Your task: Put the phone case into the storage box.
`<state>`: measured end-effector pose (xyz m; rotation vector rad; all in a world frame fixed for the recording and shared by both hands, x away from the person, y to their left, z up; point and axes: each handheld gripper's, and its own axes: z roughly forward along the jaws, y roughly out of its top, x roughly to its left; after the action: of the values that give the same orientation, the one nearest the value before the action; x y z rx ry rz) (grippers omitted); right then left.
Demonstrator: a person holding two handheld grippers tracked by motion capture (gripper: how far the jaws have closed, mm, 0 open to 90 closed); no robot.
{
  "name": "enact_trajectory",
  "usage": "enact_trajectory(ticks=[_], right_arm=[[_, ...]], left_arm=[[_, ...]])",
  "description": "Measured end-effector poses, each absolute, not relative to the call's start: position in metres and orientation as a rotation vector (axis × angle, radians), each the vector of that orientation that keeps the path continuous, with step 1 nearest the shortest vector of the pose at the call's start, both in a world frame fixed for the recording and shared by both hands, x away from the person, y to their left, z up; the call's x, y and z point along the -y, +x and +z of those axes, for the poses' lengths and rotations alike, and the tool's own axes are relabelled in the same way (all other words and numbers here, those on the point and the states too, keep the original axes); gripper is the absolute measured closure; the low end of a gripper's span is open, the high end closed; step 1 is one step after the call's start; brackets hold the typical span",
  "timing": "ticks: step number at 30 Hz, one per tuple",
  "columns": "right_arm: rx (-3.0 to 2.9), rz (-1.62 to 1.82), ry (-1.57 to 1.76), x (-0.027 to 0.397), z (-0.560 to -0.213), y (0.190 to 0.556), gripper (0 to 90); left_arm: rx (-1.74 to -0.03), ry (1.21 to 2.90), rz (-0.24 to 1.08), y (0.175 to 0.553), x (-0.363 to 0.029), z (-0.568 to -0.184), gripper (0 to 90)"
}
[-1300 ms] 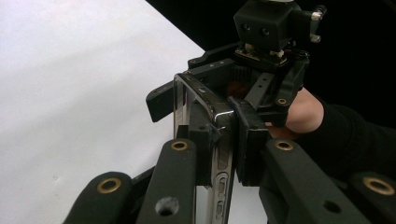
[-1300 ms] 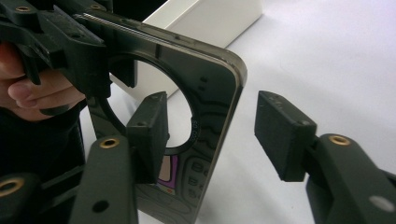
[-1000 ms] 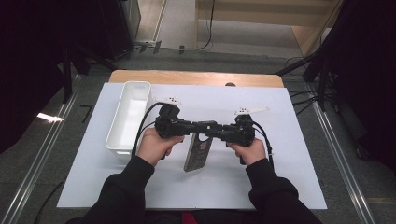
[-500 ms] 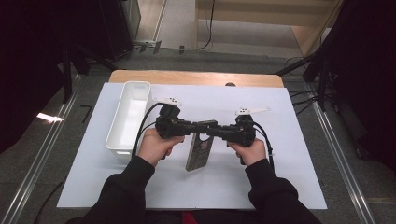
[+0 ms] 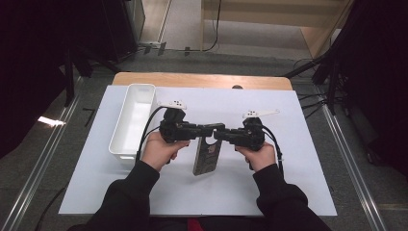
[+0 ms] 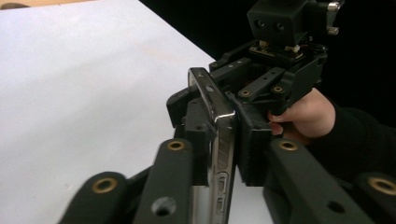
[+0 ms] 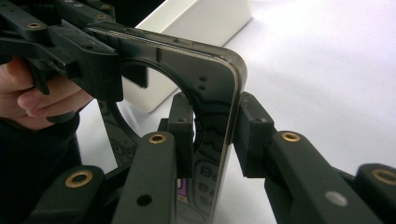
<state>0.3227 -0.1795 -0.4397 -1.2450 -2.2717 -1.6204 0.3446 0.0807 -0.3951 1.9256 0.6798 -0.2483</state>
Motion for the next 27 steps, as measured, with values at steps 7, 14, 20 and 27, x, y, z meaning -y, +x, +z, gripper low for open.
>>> enact_trajectory(ticks=[7,14,20,27], right_arm=[[2.291,-1.611,-1.267,0.179,-0.435,0.321,70.0],[2.306,-1.593,-1.298,0.179,-0.432,0.319,70.0],[2.312,-1.577,-1.333,0.181,-0.429,0.319,70.0],[2.310,-1.566,-1.368,0.184,-0.428,0.319,70.0]], left_arm=[[-0.677,1.935,-0.214,0.343,-0.080,-0.394,60.5],[-0.713,1.932,-0.183,0.344,-0.079,-0.392,41.1],[-0.723,1.950,-0.148,0.344,-0.079,-0.393,36.5],[-0.735,1.957,-0.105,0.343,-0.078,-0.392,28.8]])
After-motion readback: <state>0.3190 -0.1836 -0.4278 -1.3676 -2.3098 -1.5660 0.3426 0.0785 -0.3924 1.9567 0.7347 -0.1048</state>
